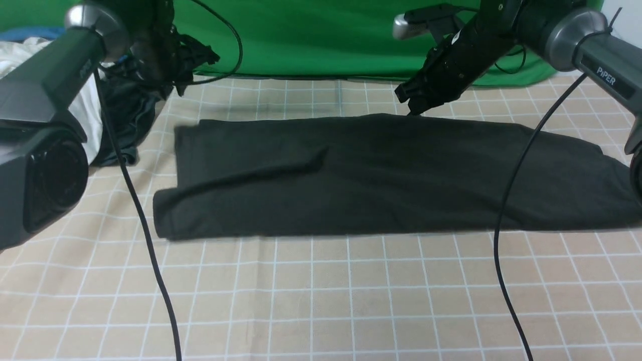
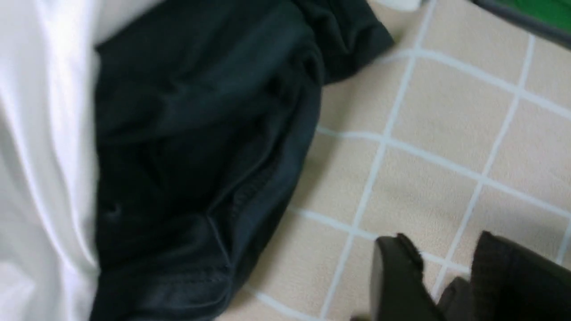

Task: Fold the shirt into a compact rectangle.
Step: 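Fold the black garment in half by bringing its near edge over to the far edge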

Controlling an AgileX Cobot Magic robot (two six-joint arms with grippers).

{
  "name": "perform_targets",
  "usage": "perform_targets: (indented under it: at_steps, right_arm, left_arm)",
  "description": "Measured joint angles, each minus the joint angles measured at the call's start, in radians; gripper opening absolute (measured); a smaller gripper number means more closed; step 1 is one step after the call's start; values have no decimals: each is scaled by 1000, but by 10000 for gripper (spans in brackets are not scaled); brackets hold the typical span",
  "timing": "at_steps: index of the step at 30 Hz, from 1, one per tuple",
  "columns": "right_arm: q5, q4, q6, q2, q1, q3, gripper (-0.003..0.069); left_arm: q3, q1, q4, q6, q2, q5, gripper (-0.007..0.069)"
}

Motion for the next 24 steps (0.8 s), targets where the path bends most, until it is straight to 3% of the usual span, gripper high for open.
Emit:
perform_targets:
  at_steps: [2,5,6,9,12,18,21,24]
  right_arm:
    - [22,-1,0,0,0,-2,90]
    - [64,-3,0,0,0,-19,91]
    - [80,-3,0,0,-1,-25,91]
    - [166,-4,12,0,-1,-79,91]
    - [224,-7,26,0,-1,-113,87]
    - [262,-36,34,-8,-12,-125,57]
    - [265,-43,37,-13,-20,-124,54]
    - [265,-45,42,-18,-22,-124,53]
  left_arm:
    - [-27,-1,-28,53,-5,55,301]
    - [-52,-13,-95,117,-24,121,281]
    - [-54,-16,-117,138,-32,134,256]
    - [-55,-69,-258,203,-91,152,74]
    - [-50,-132,-307,223,-126,155,22]
    - [88,-247,-170,194,-186,156,11]
    - [150,-218,-101,126,-189,161,12]
    - [180,-121,-105,84,-182,160,13]
